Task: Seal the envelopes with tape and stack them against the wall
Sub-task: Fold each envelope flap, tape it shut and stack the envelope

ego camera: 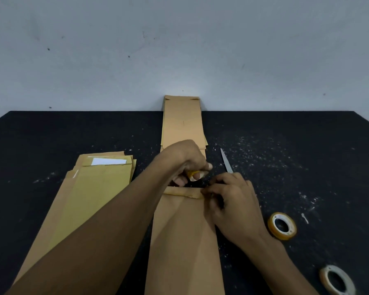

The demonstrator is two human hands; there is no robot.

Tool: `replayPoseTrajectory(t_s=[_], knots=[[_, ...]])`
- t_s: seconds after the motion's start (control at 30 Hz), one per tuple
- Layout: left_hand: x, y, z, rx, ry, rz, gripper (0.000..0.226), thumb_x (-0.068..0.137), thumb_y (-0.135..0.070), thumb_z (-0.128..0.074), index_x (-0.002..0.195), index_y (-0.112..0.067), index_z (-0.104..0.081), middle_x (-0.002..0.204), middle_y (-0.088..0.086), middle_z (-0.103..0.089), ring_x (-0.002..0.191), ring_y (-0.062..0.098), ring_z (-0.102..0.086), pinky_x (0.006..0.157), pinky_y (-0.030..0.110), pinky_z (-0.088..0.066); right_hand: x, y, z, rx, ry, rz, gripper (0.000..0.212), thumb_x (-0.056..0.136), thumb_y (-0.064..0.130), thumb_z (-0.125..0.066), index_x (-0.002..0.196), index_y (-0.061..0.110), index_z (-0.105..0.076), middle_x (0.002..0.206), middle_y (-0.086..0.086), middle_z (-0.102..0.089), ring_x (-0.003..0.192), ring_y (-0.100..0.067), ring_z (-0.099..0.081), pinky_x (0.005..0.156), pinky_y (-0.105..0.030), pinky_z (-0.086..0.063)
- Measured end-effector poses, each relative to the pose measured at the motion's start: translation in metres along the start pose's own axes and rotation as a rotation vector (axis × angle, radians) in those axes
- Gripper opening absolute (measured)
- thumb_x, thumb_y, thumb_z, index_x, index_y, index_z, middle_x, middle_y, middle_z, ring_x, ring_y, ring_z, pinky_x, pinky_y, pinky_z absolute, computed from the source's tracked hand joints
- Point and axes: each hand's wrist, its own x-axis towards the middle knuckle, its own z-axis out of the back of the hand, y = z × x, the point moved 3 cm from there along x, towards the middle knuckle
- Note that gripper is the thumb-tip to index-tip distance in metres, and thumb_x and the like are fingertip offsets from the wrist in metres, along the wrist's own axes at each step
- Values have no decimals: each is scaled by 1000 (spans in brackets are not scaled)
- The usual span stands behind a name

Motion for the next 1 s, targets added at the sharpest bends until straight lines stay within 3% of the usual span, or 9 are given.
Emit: replayPoseTrajectory(t_s=[0.13,0.3,0.47,0.6,0.7,0.83,0.93,1.0], knots=[[0,-5,3,-15,25,34,37,97,-25,-63,64,-12,-54,48,1,-49,37,11,-43,48,23,-41,0,-1,-1,9,22,0,28,78,14,-59,92,27,-79,96,10,-65,94,-16,-55,75,-31,-34],[0,2,9,-120,10,56,24,95,-25,-64,80,-6,-64,59,9,-63,33,12,-49,41,21,-39,0,-3,0,25,20,0,25,78,10,-65,91,27,-79,97,11,-65,94,-15,-55,76,-30,-34],[-9,19,7,-339,125,76,23,101,-25,-49,103,-5,-59,85,19,-75,58,17,-54,44,23,-44,0,-3,0,33,19,-3,26,76,6,-70,89,27,-79,96,11,-64,92,-14,-55,75,-30,-35],[-25,33,6,-639,211,-79,30,103,-15,-38,120,-12,-62,108,18,-73,87,23,-58,59,30,-48,0,-1,2,36,44,-1,25,81,9,-70,93,29,-78,99,13,-63,95,-11,-52,76,-28,-33],[-39,41,7,-803,236,-190,35,101,-9,-35,119,-8,-65,113,13,-73,92,21,-57,67,34,-51,0,0,4,26,45,4,25,82,10,-70,96,29,-78,100,13,-63,97,-10,-52,76,-27,-33],[-53,46,10,-891,146,-325,35,103,-4,-36,118,-8,-67,113,7,-74,93,19,-60,72,36,-53,1,1,4,23,60,1,27,82,8,-69,98,27,-78,102,12,-65,97,-10,-54,77,-28,-35],[-61,46,12,-886,26,-405,27,101,-5,-47,115,-11,-69,110,2,-75,93,15,-60,70,33,-54,2,0,7,63,61,-13,29,85,10,-66,107,27,-75,105,13,-65,100,-9,-53,85,-31,-43],[-64,49,10,-892,-57,-423,23,98,-7,-54,114,-12,-70,108,0,-76,89,11,-62,69,32,-54,2,2,11,151,-20,-13,29,84,11,-71,110,24,-74,106,12,-65,101,-8,-54,87,-33,-49]])
